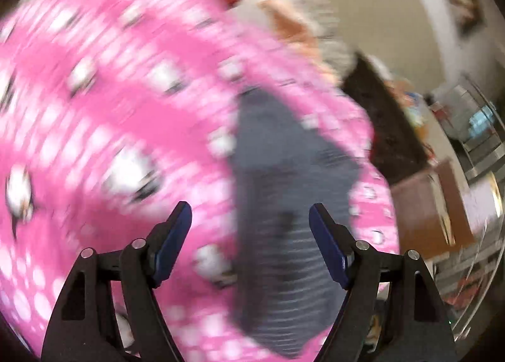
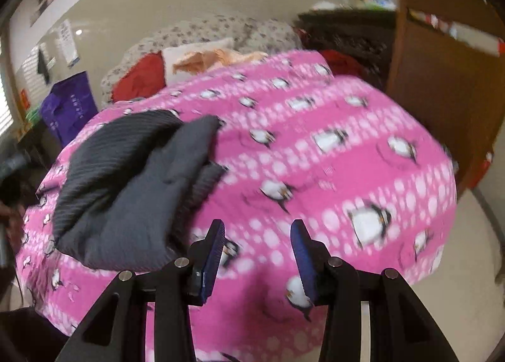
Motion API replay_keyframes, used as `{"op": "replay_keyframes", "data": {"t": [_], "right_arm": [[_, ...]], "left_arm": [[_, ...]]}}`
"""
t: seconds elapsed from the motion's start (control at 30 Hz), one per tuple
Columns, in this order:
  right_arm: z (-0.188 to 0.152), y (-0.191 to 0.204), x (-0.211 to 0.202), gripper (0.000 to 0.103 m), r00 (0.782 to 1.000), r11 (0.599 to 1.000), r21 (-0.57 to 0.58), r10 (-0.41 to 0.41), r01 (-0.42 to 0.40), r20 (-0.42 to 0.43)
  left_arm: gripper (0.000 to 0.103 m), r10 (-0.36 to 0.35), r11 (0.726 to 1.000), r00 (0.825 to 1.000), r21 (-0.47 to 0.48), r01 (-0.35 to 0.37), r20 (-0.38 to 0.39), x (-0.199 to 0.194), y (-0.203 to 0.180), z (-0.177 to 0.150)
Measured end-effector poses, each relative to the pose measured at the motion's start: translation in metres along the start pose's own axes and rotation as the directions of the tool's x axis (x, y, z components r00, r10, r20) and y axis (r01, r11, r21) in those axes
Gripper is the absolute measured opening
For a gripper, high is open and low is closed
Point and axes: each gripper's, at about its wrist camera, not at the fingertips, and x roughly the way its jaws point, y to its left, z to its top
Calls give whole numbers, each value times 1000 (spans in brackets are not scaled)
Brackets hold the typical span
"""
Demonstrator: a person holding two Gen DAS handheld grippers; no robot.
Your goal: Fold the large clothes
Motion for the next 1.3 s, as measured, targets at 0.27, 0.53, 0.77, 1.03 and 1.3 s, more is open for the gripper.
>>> {"op": "replay_keyframes", "data": {"t": [0.27,0.53,0.77,1.03,1.3], "right_arm": [[13,49,-3,41,1000,993,-116,18,-18,1],[17,60,-7,41,1000,989,-150,17,-17,-2],[29,52,-10,41,1000,992,-122,19,-17,16],[76,105,9,27,891,877,-194,453,-439,31],[66,155,116,10,785,768,-278,429,-577,-446]], "left_arm": [[77,-326,941,945,-91,325,4,11,21,-21],[77,-524,805,820,181,566,-232,18,-80,-57],[77,-548,711,734,239,661,-402,34,-107,-98],[77,-508,703,733,273,657,-453,45,-105,-103],[77,-444,705,750,326,630,-490,36,-104,-109]]}}
